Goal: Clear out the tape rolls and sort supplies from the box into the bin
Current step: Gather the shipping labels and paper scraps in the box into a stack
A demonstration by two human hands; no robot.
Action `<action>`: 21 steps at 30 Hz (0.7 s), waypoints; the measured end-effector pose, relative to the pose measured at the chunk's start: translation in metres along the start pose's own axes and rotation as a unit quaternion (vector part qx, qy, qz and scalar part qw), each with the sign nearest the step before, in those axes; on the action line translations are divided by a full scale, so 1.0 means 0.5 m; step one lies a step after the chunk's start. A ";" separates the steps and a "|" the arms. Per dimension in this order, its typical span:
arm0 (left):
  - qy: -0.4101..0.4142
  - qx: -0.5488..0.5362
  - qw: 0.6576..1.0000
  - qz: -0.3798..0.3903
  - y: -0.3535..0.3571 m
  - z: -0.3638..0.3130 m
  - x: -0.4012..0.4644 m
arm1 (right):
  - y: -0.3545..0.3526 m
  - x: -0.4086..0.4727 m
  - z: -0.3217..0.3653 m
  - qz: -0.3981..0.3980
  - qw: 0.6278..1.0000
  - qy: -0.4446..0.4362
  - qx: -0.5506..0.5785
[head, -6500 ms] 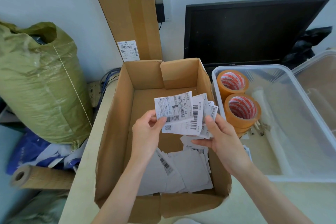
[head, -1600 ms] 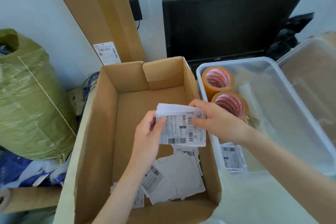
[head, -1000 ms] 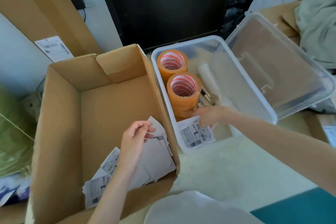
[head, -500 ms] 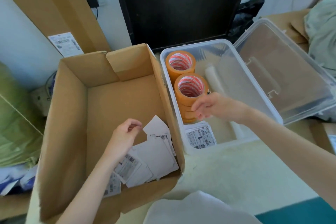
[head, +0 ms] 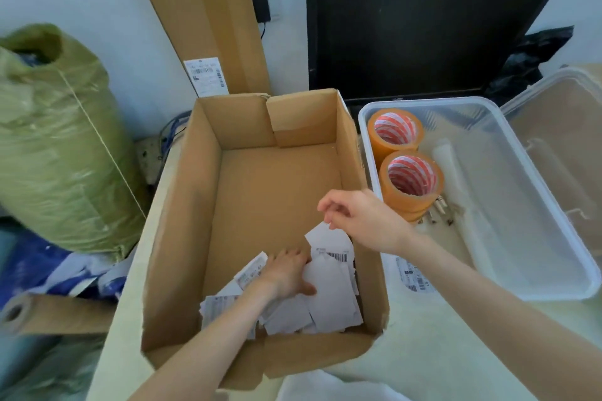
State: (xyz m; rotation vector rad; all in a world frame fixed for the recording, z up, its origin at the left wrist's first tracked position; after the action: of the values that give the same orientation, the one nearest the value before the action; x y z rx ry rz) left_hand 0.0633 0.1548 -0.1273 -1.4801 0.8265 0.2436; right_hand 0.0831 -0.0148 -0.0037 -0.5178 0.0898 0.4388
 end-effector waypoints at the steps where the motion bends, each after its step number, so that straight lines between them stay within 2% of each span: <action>1: 0.009 -0.015 1.000 0.000 -0.002 0.001 -0.003 | 0.003 0.001 -0.003 0.004 1.000 0.001 -0.014; 6: 0.037 -0.088 0.995 -0.008 -0.022 0.024 -0.021 | 0.001 0.014 -0.008 0.003 0.999 0.020 -0.035; 11: 0.010 -0.176 0.983 -0.053 -0.075 0.075 -0.061 | 0.009 0.025 -0.012 -0.017 0.999 0.044 -0.028; 14: -0.020 -0.257 0.955 -0.144 -0.112 0.113 -0.096 | 0.014 0.037 -0.007 -0.060 0.996 0.064 0.012; 16: -0.054 -0.286 0.925 -0.245 -0.128 0.131 -0.119 | 0.023 0.051 0.000 -0.091 0.987 0.106 0.080; 18: -0.061 -0.243 0.891 -0.379 -0.140 0.137 -0.137 | 0.034 0.065 0.006 -0.086 0.950 0.192 0.230; 19: -0.042 -0.191 0.873 -0.446 -0.143 0.138 -0.143 | 0.040 0.073 0.006 -0.057 0.914 0.231 0.329; 21: 0.013 -0.068 0.840 -0.539 -0.141 0.140 -0.149 | 0.053 0.086 0.005 0.044 0.830 0.253 0.496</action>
State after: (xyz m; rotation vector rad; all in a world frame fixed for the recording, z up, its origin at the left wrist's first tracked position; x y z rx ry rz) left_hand 0.0775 0.2363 -0.0345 -1.8636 -0.1039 -0.5815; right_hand 0.1107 0.0237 -0.0219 0.4244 0.8167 0.2788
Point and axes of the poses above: each hand's wrist, its own x-axis towards the middle knuckle, its own y-axis out of the palm, z = x × y, the point moved 1 cm from there along x, towards the middle knuckle, and after that the axes turned 13 degrees about x, right-handed, at the moved point
